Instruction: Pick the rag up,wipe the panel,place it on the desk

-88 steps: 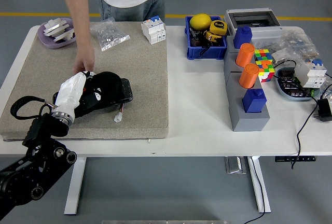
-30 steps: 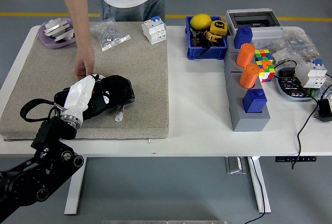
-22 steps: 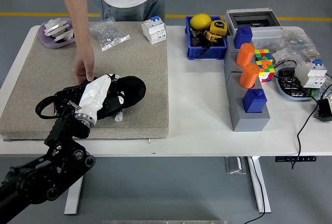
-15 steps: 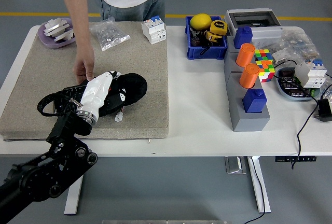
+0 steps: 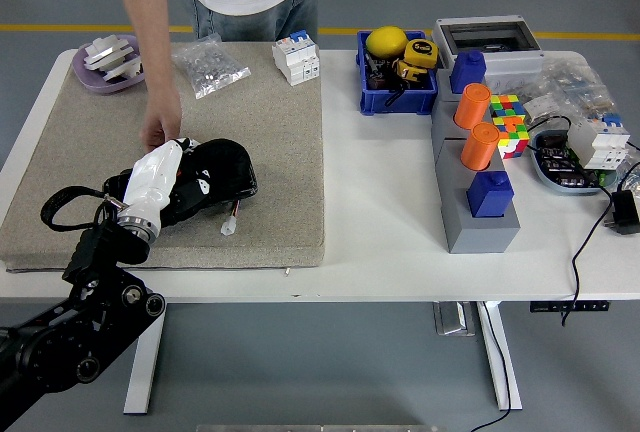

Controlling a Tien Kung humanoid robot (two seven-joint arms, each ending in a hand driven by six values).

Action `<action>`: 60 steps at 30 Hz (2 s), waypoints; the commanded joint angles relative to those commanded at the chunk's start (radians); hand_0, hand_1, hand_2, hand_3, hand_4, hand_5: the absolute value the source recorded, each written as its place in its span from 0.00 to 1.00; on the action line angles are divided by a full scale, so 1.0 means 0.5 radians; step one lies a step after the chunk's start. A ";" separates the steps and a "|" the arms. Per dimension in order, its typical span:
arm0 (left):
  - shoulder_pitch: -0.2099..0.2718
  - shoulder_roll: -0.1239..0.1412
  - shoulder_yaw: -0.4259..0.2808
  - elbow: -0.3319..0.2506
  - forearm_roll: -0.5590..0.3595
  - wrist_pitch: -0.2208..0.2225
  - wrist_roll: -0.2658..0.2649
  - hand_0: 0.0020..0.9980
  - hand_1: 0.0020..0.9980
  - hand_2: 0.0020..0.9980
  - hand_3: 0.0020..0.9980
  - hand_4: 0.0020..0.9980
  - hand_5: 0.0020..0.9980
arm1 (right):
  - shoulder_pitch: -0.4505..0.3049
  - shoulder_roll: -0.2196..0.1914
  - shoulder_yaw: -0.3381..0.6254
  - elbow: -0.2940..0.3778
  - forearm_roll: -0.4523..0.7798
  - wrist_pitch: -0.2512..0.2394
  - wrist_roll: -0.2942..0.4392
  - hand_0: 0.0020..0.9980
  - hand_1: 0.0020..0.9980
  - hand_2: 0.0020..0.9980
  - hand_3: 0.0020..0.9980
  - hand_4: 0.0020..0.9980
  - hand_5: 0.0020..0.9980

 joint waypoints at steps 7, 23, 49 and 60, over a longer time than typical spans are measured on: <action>0.063 0.044 -0.115 0.000 0.026 0.003 -0.001 0.24 0.45 0.58 0.44 0.00 0.00 | -0.005 0.001 0.002 -0.002 0.000 0.000 0.000 0.76 0.30 0.66 0.63 1.00 0.56; 0.280 0.178 -0.451 -0.049 0.134 0.018 -0.004 0.25 0.45 0.58 0.44 0.00 0.00 | -0.020 0.002 0.002 -0.005 0.004 0.003 -0.004 0.76 0.30 0.66 0.63 1.00 0.56; 0.149 0.128 -0.214 -0.052 0.073 0.048 -0.017 0.25 0.45 0.58 0.45 0.00 0.00 | -0.018 0.003 0.020 -0.005 -0.008 0.012 -0.009 0.76 0.30 0.66 0.63 1.00 0.56; -0.048 0.044 0.214 -0.068 0.018 0.064 -0.010 0.25 0.45 0.58 0.45 0.00 0.00 | -0.004 -0.003 0.002 -0.001 0.001 0.017 -0.008 0.76 0.30 0.66 0.63 1.00 0.56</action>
